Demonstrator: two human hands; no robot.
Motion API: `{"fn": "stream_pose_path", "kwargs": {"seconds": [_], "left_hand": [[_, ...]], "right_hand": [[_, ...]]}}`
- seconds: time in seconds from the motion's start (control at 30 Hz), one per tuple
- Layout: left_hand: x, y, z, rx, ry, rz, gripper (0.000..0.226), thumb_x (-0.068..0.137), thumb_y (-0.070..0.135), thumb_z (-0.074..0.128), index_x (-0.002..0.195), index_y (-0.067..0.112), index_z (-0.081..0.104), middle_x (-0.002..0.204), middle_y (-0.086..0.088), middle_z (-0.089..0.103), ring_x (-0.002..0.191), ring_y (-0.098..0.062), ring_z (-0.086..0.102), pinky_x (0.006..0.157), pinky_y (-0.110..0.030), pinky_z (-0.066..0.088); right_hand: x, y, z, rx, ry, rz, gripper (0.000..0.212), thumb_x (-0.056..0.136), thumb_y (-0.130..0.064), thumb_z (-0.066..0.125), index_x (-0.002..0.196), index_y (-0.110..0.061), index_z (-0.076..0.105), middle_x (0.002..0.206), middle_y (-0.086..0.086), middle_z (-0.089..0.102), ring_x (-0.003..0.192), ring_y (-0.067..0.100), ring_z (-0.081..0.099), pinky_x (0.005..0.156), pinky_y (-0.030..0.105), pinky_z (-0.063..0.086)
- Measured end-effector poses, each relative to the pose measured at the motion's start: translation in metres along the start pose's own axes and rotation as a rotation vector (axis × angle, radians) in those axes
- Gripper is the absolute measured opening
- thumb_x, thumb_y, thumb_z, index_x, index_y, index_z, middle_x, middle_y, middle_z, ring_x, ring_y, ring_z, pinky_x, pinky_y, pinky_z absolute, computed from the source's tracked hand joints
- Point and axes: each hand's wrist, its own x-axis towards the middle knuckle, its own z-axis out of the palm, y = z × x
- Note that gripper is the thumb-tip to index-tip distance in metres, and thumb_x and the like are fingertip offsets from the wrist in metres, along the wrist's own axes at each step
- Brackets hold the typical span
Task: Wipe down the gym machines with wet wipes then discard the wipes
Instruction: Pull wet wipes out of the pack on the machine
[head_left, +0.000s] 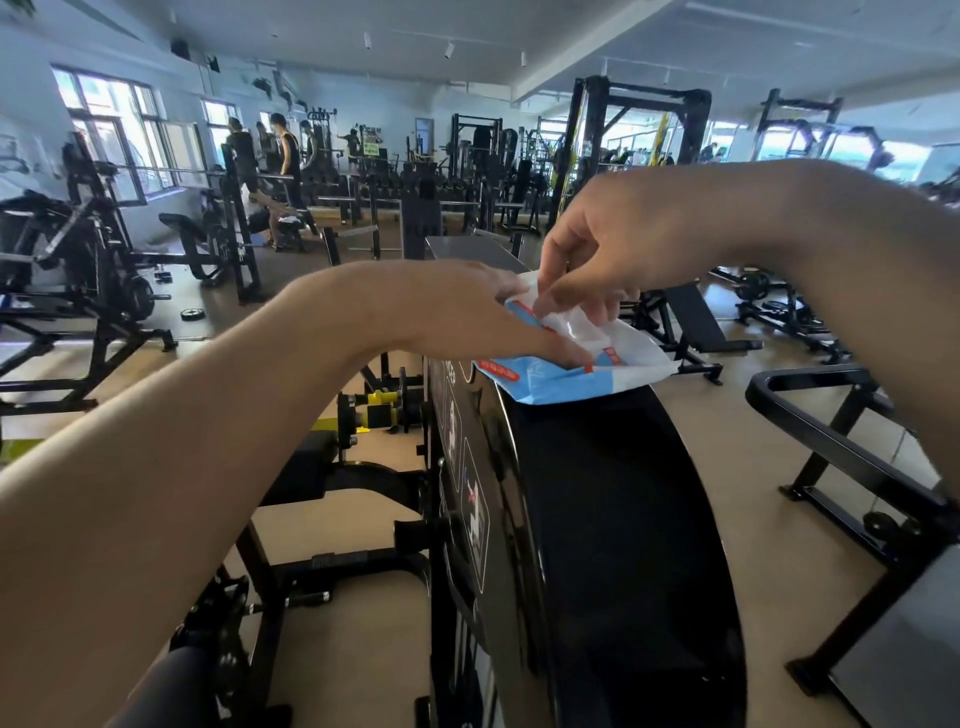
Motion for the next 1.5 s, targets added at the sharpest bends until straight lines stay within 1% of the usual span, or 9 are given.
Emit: {"fn": "stream_pose_path", "kwargs": {"seconds": [0.13, 0.27, 0.4, 0.7, 0.83, 1.0, 1.3, 1.4, 1.5], "left_hand": [[0.002, -0.001, 0.000, 0.014, -0.007, -0.017, 0.133, 0.037, 0.105, 0.036, 0.155, 0.043, 0.027, 0.154, 0.008, 0.042, 0.131, -0.018, 0.047, 0.109, -0.044, 0.039], [0.000, 0.000, -0.001, 0.030, -0.006, -0.018, 0.137, 0.038, 0.106, 0.038, 0.156, 0.039, 0.024, 0.157, 0.006, 0.038, 0.135, -0.020, 0.043, 0.110, -0.043, 0.036], [-0.002, 0.002, -0.001, 0.016, -0.004, -0.001, 0.132, 0.040, 0.107, 0.039, 0.154, 0.041, 0.030, 0.151, 0.007, 0.045, 0.126, -0.018, 0.048, 0.109, -0.044, 0.039], [-0.004, 0.004, -0.001, -0.063, 0.005, 0.003, 0.124, 0.033, 0.100, 0.040, 0.143, 0.043, 0.045, 0.124, 0.018, 0.055, 0.106, -0.009, 0.056, 0.103, -0.038, 0.045], [-0.006, 0.004, 0.001, -0.066, 0.005, -0.019, 0.132, 0.034, 0.103, 0.044, 0.150, 0.041, 0.037, 0.142, 0.015, 0.049, 0.108, -0.008, 0.049, 0.106, -0.038, 0.041], [-0.012, 0.009, 0.001, -0.140, 0.003, 0.013, 0.090, 0.042, 0.090, 0.046, 0.126, 0.058, 0.041, 0.105, 0.027, 0.048, 0.092, 0.003, 0.050, 0.087, -0.030, 0.039], [-0.007, 0.003, 0.002, -0.065, 0.012, -0.029, 0.134, 0.038, 0.099, 0.042, 0.156, 0.037, 0.027, 0.154, 0.014, 0.039, 0.115, -0.008, 0.043, 0.099, -0.033, 0.036], [-0.008, 0.004, 0.002, -0.074, 0.017, -0.032, 0.132, 0.040, 0.094, 0.042, 0.158, 0.037, 0.023, 0.158, 0.015, 0.033, 0.116, -0.006, 0.038, 0.095, -0.030, 0.031], [-0.007, 0.003, 0.003, -0.069, 0.017, -0.028, 0.132, 0.040, 0.096, 0.041, 0.157, 0.039, 0.023, 0.160, 0.015, 0.030, 0.129, -0.011, 0.039, 0.099, -0.032, 0.031]], "right_hand": [[0.004, 0.000, -0.008, -0.052, -0.063, 0.046, 0.008, 0.092, -0.040, 0.071, 0.091, -0.041, 0.079, 0.090, -0.016, 0.077, 0.088, 0.015, 0.074, 0.078, 0.034, 0.056], [0.010, 0.001, -0.006, -0.040, -0.126, 0.039, 0.027, 0.098, -0.015, 0.063, 0.089, -0.035, 0.079, 0.094, -0.014, 0.077, 0.098, 0.020, 0.072, 0.097, 0.051, 0.055], [0.010, 0.006, -0.001, 0.183, -0.131, -0.016, 0.015, 0.100, -0.007, 0.057, 0.092, -0.016, 0.066, 0.070, -0.013, 0.067, 0.065, 0.001, 0.058, 0.065, 0.030, 0.049], [0.006, 0.009, 0.013, 0.421, 0.273, 0.034, 0.011, 0.104, -0.014, 0.054, 0.097, -0.018, 0.060, 0.100, 0.005, 0.066, 0.090, 0.016, 0.065, 0.076, 0.025, 0.059], [0.017, 0.011, 0.021, 0.511, 0.439, 0.132, 0.014, 0.107, -0.009, 0.047, 0.099, -0.015, 0.057, 0.096, 0.008, 0.065, 0.078, 0.017, 0.064, 0.058, 0.024, 0.057], [0.026, 0.017, 0.025, 0.552, 0.612, 0.076, 0.016, 0.105, -0.012, 0.051, 0.093, -0.023, 0.055, 0.099, 0.003, 0.060, 0.082, 0.012, 0.056, 0.071, 0.029, 0.049], [0.026, 0.022, -0.003, 0.733, 1.201, 0.062, 0.024, 0.102, -0.005, 0.044, 0.093, -0.026, 0.049, 0.089, -0.010, 0.050, 0.072, -0.001, 0.046, 0.058, 0.008, 0.037], [0.021, 0.022, -0.004, 0.670, 1.190, 0.023, 0.014, 0.104, -0.015, 0.048, 0.095, -0.026, 0.050, 0.094, -0.011, 0.053, 0.075, 0.000, 0.051, 0.068, 0.015, 0.043], [0.003, 0.020, -0.001, 0.499, 0.785, 0.014, 0.011, 0.102, -0.031, 0.058, 0.102, -0.021, 0.061, 0.075, -0.017, 0.061, 0.056, -0.015, 0.054, 0.054, 0.004, 0.039]]}}
